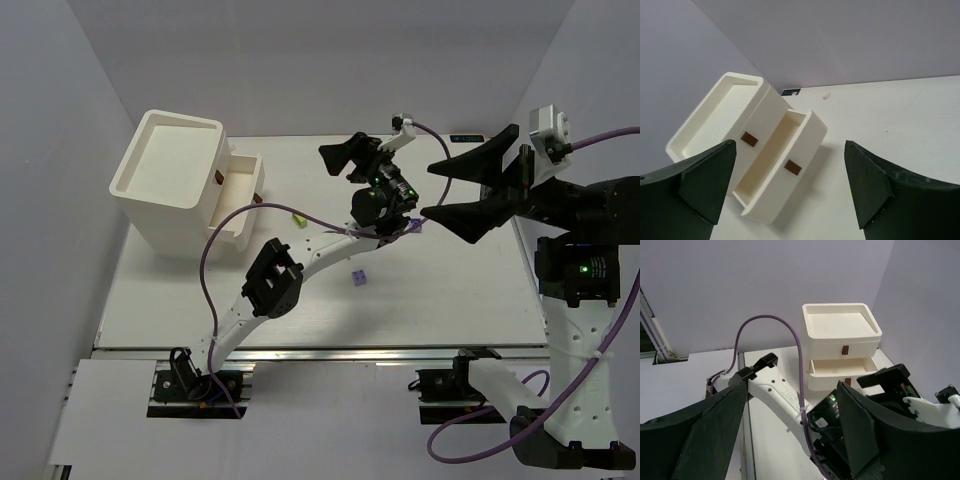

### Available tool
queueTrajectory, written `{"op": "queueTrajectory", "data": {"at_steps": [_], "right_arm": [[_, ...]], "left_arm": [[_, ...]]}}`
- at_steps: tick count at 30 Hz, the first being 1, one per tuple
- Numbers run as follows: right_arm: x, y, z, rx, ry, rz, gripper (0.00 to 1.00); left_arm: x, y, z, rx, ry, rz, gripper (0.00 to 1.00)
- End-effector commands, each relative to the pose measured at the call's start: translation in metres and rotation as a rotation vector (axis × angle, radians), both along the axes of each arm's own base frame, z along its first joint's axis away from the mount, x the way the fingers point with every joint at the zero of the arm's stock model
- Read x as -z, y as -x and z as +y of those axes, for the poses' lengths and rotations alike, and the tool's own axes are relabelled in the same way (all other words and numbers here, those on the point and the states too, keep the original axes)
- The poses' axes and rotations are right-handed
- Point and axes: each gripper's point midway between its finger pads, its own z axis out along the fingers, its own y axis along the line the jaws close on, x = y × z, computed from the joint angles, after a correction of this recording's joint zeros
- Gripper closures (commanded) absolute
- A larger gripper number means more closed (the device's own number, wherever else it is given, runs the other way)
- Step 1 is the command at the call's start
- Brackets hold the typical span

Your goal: Sort the legos into containers by color

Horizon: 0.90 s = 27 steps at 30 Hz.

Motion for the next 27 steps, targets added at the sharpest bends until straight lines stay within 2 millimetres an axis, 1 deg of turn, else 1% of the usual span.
{"op": "queueTrajectory", "data": {"at_steps": [1,2,3,4,5,6,7,8,9,10,11,12,13,14,15,16,17,18,19,20,21,22,23,24,25,26,27], "right_arm": [[-0.016,0.018,0.001,-0.052,-0.013,-0.037,0.22],[-0.018,0.021,0.001,-0.061,-0.014,-0.054,0.22],[-0.019,0.023,0.002,-0.066,-0.013,-0.056,0.22],[-0.019,0.023,0.002,-0.067,-0.013,-0.051,0.22],[-0.02,0.025,0.002,-0.067,-0.013,-0.056,0.22],[-0.02,0.025,0.001,-0.067,-0.013,-0.056,0.22],[-0.018,0.025,0.002,-0.069,-0.012,-0.053,0.22],[-0.017,0.024,0.002,-0.067,-0.01,-0.059,0.22],[-0.013,0.021,0.001,-0.063,-0.008,-0.043,0.22],[-0.01,0.019,0.002,-0.063,-0.006,-0.038,0.22],[-0.007,0.016,0.002,-0.061,-0.002,-0.042,0.22],[-0.004,0.013,0.002,-0.055,0.001,-0.038,0.22],[0.001,0.01,0.001,-0.045,0.006,-0.007,0.22],[0.003,0.004,0.0,-0.021,0.003,0.001,0.22],[0.004,-0.002,-0.001,0.011,0.013,-0.047,0.22],[0.01,-0.006,-0.003,0.046,0.018,0.004,0.22],[0.009,-0.015,-0.006,0.102,0.009,-0.002,0.21],[0.007,-0.017,-0.009,0.142,0.016,-0.045,0.21],[0.011,-0.021,-0.011,0.173,0.018,-0.028,0.21],[0.009,-0.028,-0.015,0.225,0.008,-0.033,0.21],[0.009,-0.028,-0.016,0.243,0.007,-0.043,0.2],[0.012,-0.032,-0.019,0.273,0.011,-0.045,0.2],[0.013,-0.031,-0.019,0.276,0.014,-0.05,0.21],[0.016,-0.032,-0.02,0.28,0.017,-0.043,0.21],[0.019,-0.034,-0.02,0.283,0.023,-0.036,0.22],[0.028,-0.037,-0.02,0.28,0.032,-0.006,0.22],[0.033,-0.039,-0.019,0.28,0.036,0.008,0.24]], "left_arm": [[-0.024,0.017,0.017,-0.015,0.467,-0.167,0.02],[-0.038,0.019,0.021,-0.011,0.482,-0.194,0.02],[-0.048,0.014,0.017,0.005,0.539,-0.268,0.02],[-0.055,0.012,0.014,0.016,0.544,-0.29,0.02],[-0.063,0.01,0.003,0.044,0.519,-0.286,0.02],[-0.069,0.008,0.001,0.064,0.504,-0.295,0.02],[-0.073,0.006,-0.011,0.117,0.434,-0.284,0.02],[-0.077,0.004,-0.015,0.143,0.425,-0.289,0.02],[-0.084,0.001,-0.021,0.178,0.49,-0.326,0.02],[-0.08,-0.002,-0.039,0.261,0.39,-0.264,0.02],[-0.081,-0.004,-0.046,0.311,0.384,-0.249,0.02],[-0.088,-0.003,-0.055,0.385,0.505,-0.268,0.02],[-0.068,-0.002,-0.064,0.457,0.422,-0.143,0.02],[-0.066,0.001,-0.081,0.58,0.455,-0.11,0.02],[-0.03,-0.002,-0.081,0.593,0.461,-0.043,0.02],[-0.048,0.009,-0.067,0.615,0.516,-0.073,0.02],[-0.038,0.01,-0.065,0.649,0.515,-0.044,0.02],[-0.003,0.016,-0.061,0.648,0.521,0.013,0.02],[-0.01,0.026,-0.052,0.673,0.555,0.018,0.02],[-0.003,0.031,-0.054,0.726,0.582,0.054,0.02],[0.02,0.038,-0.054,0.743,0.584,0.116,0.02],[0.019,0.046,-0.048,0.757,0.584,0.143,0.02],[0.026,0.05,-0.046,0.765,0.581,0.176,0.02],[0.032,0.058,-0.052,0.81,0.609,0.225,0.02],[0.048,0.066,-0.048,0.81,0.592,0.288,0.02],[0.045,0.072,-0.043,0.817,0.608,0.299,0.02],[0.051,0.08,-0.045,0.841,0.637,0.339,0.02]]}}
